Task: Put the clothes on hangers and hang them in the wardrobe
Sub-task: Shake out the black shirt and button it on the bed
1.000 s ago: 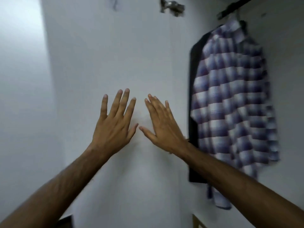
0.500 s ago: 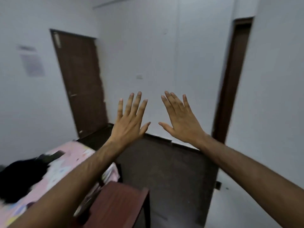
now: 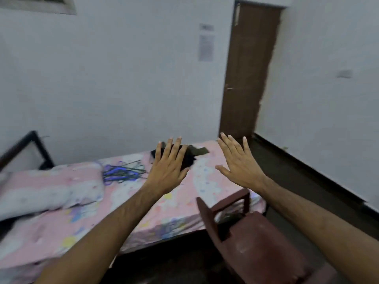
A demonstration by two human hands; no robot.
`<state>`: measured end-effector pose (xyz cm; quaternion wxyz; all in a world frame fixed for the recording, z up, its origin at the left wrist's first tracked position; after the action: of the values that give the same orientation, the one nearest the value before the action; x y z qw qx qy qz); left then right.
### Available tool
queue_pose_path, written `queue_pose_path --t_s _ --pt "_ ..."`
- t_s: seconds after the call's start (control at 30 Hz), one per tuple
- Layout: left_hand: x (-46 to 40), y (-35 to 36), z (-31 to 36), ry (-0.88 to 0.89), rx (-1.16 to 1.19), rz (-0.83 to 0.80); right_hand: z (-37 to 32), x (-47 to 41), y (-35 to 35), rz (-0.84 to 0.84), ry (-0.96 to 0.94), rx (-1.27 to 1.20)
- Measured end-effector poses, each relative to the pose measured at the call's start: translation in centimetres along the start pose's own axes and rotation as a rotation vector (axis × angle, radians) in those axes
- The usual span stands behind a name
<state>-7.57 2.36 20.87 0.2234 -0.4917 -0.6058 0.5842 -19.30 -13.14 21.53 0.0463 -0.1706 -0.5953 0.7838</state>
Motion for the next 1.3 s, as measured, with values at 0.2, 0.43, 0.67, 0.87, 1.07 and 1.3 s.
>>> queue_pose_path --t_s 0.2,0.43,0.67,0.87,1.07,1.3 --pt "1.4 7.4 -16.7 -0.163 -0.079 -0.134 -12.7 -14.2 5.8 -0.079 -0.153 -0.066" --pt "-2.6 15.5 -26.5 -0.188 -0.121 -0.194 -17.9 -26.1 15.4 -0.221 -0.203 -0.133" --pt "-16.0 27.3 -32.8 -0.121 -0.132 -0.264 -14.6 -40.4 28.3 -0.313 -0.132 -0.225" --pt "-30.9 39.7 -34.4 0.006 -0.112 -0.399 -8.0 -50.9 38.3 -0.425 0.0 -0.38" --pt "-40.9 46.7 -31.6 0.17 -0.072 -0.522 -0.7 -52.4 44.2 -0.478 0.177 -0.577" --pt "-50.0 55.1 -29.2 0.24 0.061 -0.641 2.0 -51.9 49.7 -0.444 0.303 -0.752"
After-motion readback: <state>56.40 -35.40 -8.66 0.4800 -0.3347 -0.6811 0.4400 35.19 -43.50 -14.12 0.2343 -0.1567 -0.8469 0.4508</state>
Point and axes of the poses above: each hand's wrist, its own x-axis away from the middle knuckle, its own y-axis out of the palm, z = x × y, the point moved 10 cm from there along -x, towards the middle knuckle, and after that the axes turned 12 degrees about -z, right-handed, at the moved point
